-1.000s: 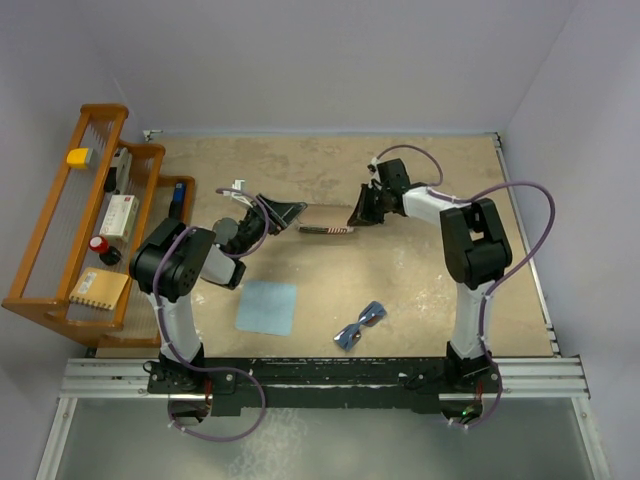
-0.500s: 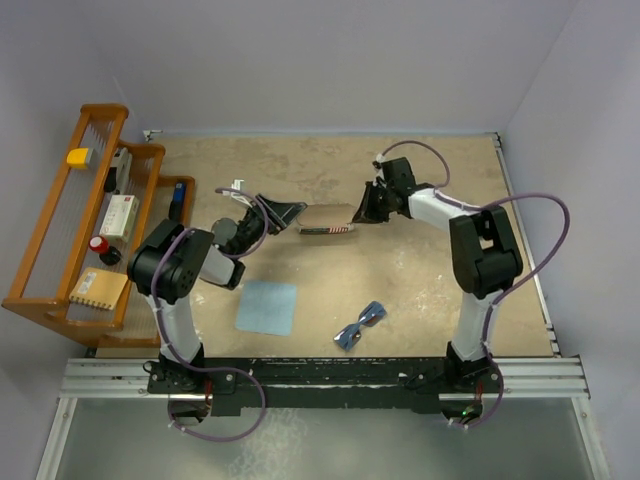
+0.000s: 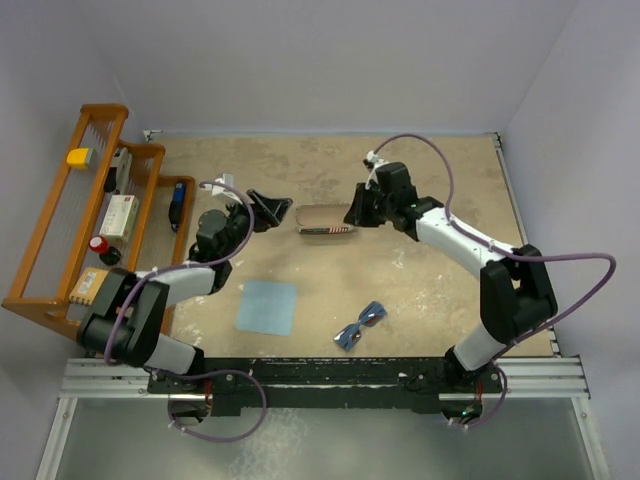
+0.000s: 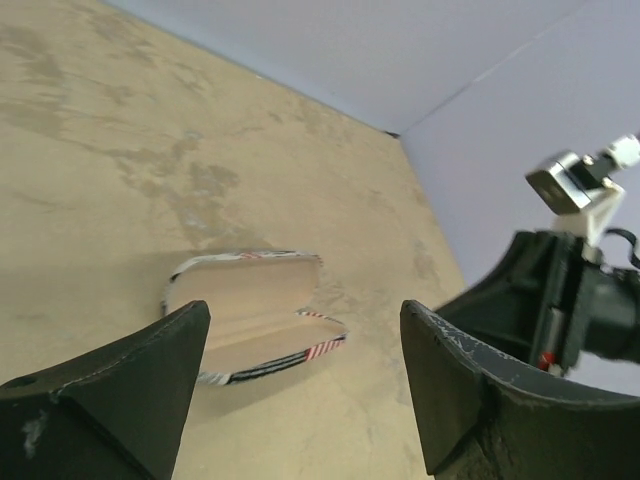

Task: Organize the sunglasses
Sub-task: Adjust the sunglasses case at the center of the board, then fold the glasses cleaning cloth at the center of the board.

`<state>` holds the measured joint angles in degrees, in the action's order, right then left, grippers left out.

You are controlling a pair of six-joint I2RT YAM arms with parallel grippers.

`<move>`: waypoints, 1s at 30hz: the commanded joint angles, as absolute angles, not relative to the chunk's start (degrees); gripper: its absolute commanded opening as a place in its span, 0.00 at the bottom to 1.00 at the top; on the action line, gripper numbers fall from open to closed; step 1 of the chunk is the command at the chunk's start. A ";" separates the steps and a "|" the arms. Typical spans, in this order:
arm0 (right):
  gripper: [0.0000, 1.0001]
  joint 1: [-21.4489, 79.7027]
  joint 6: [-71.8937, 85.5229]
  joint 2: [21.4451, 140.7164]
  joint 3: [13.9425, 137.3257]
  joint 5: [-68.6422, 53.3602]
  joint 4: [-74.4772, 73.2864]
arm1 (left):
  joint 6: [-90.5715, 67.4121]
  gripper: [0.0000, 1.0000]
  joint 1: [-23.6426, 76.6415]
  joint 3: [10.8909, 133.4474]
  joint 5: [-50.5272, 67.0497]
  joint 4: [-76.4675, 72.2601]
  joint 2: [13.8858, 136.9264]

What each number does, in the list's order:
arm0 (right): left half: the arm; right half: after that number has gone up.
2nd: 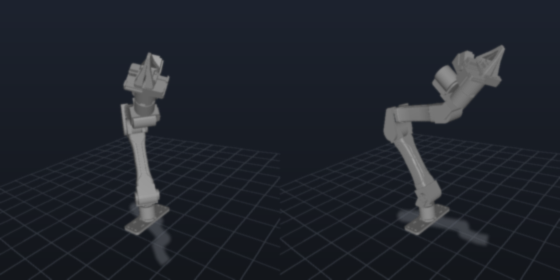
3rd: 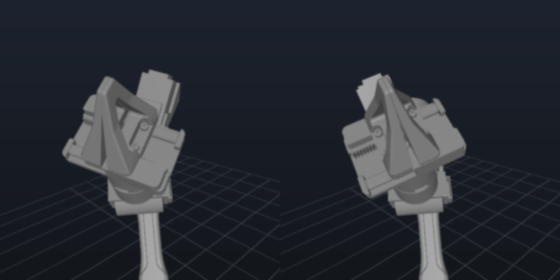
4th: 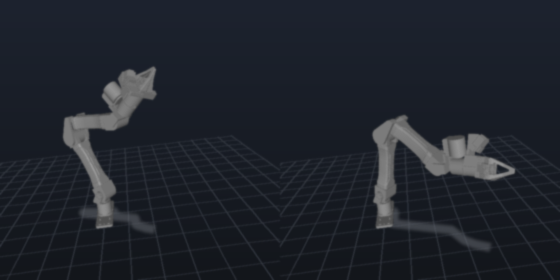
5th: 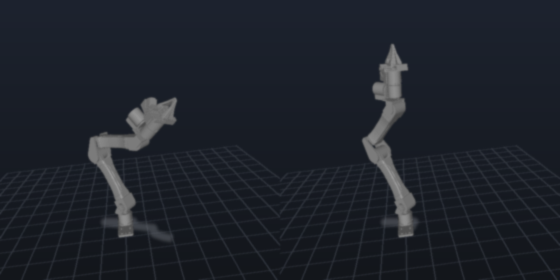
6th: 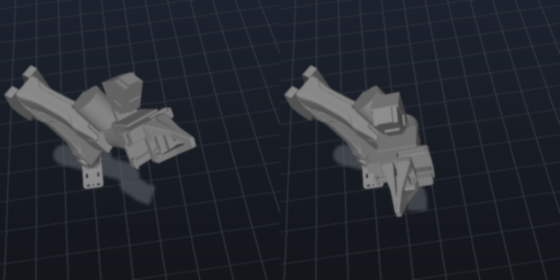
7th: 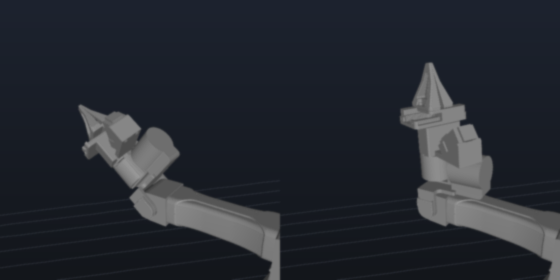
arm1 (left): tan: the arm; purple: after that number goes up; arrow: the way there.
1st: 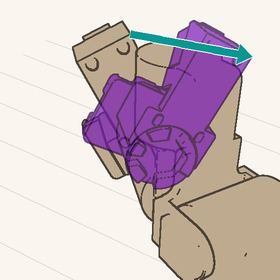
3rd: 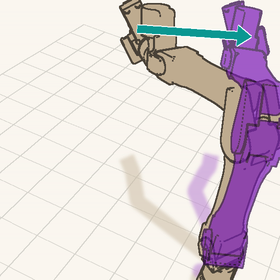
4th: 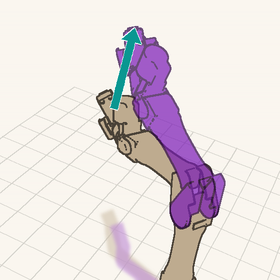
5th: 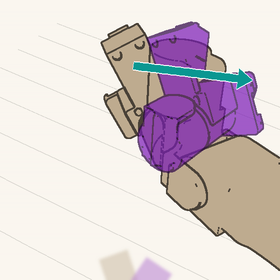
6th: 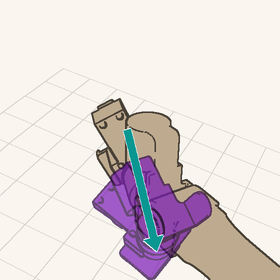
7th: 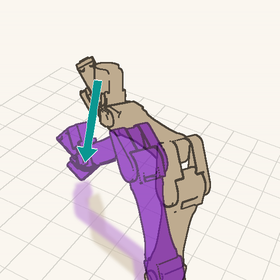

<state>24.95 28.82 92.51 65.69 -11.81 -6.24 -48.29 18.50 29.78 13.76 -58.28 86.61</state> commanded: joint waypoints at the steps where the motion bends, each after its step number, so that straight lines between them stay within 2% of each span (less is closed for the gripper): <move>1: 0.20 31.05 25.92 88.77 62.13 -8.76 -4.22 | -40.35 0.75 19.69 27.53 1.68 -38.77 75.81; 6: 0.25 35.79 25.38 84.40 55.30 -10.24 2.03 | -40.24 0.77 20.92 26.83 -8.06 -24.47 65.88; 15: 0.26 40.29 23.07 83.32 50.71 -12.21 3.87 | -43.00 0.78 24.06 25.22 -21.60 -4.68 56.35; 24: 0.25 48.65 21.27 89.65 53.54 -10.54 4.72 | -47.59 0.77 25.70 23.73 -24.15 3.34 52.13; 30: 0.26 50.68 23.13 94.69 54.15 -11.98 7.56 | -48.54 0.77 25.66 22.42 -26.82 5.56 45.86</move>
<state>50.13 22.90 92.90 51.86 -11.49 3.92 -47.11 25.32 22.59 -23.62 4.21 49.19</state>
